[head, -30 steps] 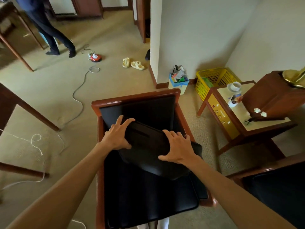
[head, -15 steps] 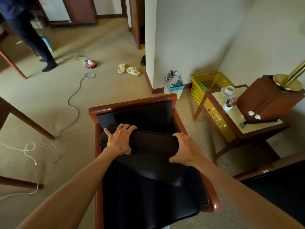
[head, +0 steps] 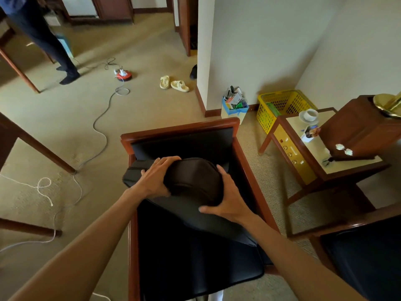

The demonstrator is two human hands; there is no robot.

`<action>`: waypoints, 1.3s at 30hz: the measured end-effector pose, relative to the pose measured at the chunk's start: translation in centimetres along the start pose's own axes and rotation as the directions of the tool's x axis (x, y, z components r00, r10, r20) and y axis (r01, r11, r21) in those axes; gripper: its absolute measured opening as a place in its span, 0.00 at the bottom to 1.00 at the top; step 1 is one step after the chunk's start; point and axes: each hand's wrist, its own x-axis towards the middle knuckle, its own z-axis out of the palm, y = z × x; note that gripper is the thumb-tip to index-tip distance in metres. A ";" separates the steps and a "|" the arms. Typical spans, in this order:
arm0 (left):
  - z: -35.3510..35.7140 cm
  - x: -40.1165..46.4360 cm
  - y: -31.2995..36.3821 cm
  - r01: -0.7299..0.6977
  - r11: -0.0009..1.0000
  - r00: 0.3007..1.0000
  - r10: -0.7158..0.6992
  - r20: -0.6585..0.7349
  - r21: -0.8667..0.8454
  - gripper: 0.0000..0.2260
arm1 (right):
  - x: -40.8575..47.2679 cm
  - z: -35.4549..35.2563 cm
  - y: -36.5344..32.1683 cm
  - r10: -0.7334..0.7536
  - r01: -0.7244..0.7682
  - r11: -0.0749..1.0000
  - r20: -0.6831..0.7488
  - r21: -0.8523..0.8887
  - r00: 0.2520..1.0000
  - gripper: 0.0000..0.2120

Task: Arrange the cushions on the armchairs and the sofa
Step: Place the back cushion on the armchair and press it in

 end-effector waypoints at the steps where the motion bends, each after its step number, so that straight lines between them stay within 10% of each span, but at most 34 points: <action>1: -0.2 0.2 0.2 -0.004 1.000 1.000 0.004 0.006 -0.003 0.48 | -1.0 0.3 2.3 0.109 -0.108 0.993 0.020 -0.041 0.994 0.64; 5: 0.0 1.7 3.5 -0.174 0.983 0.985 0.172 0.029 0.063 0.49 | -3.0 1.5 7.6 0.364 -0.359 0.926 0.028 -0.113 0.931 0.56; 13: -5.6 6.7 2.4 -0.257 0.961 0.966 0.258 0.004 0.103 0.45 | -1.0 0.9 3.3 0.233 -0.258 0.948 -0.143 -0.186 0.962 0.35; 23: -0.3 0.9 -6.8 0.148 0.989 0.983 -0.147 -0.107 0.002 0.49 | 4.6 2.5 1.3 0.042 0.009 0.871 0.093 -0.491 0.995 0.32; 29: 7.9 0.7 -4.5 0.162 0.890 0.924 -0.289 0.252 0.426 0.53 | 4.5 7.0 4.0 0.057 0.093 0.814 0.239 -0.574 0.969 0.36; 39: 12.3 4.2 -3.7 0.034 0.847 0.983 -0.124 0.136 0.530 0.49 | 2.4 2.8 9.6 0.066 0.105 0.614 0.183 -0.783 0.981 0.56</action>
